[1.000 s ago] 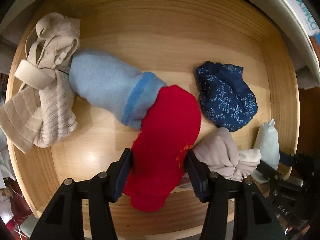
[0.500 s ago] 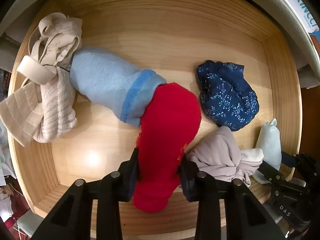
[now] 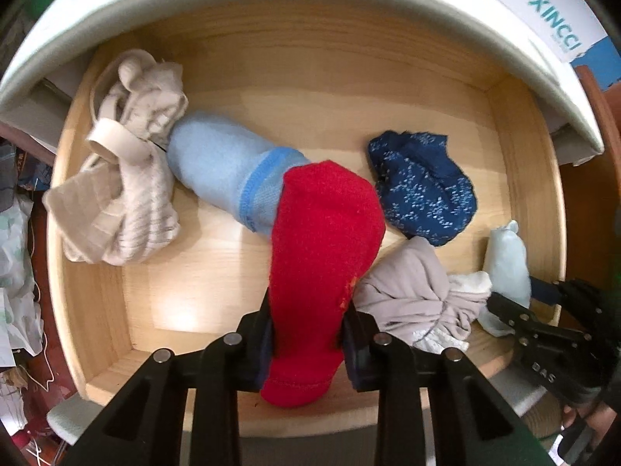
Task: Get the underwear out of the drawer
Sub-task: 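Lift the red sock with the left tool and release it into the white box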
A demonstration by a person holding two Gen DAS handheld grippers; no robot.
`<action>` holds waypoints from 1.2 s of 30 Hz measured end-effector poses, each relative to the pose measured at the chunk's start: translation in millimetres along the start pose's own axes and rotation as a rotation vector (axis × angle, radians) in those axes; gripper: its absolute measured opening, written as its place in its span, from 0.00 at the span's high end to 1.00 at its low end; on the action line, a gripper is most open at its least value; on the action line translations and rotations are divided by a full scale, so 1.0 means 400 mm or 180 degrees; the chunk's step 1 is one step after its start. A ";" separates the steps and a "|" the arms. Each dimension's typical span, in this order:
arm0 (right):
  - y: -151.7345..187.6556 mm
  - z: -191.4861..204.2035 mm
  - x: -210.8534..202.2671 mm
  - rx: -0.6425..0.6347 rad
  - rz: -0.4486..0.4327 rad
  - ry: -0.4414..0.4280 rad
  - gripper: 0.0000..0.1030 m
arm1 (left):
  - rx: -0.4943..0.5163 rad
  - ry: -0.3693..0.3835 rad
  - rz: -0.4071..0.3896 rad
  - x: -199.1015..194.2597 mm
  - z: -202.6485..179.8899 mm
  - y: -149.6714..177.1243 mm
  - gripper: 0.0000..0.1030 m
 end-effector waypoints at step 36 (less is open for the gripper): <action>0.009 0.001 0.005 0.0063 -0.0018 0.0098 0.61 | -0.0040 -0.0155 -0.1762 -0.694 0.224 -0.184 0.72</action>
Point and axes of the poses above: each gripper's, at about its wrist camera, not at the fingertips, and x roughly the way its jaws point, z to its left, y to its underside, the point moved 7 cm from there along x, roughly the way its jaws point, and after that the axes turned 11 degrees about -y, right-handed, at the moved point
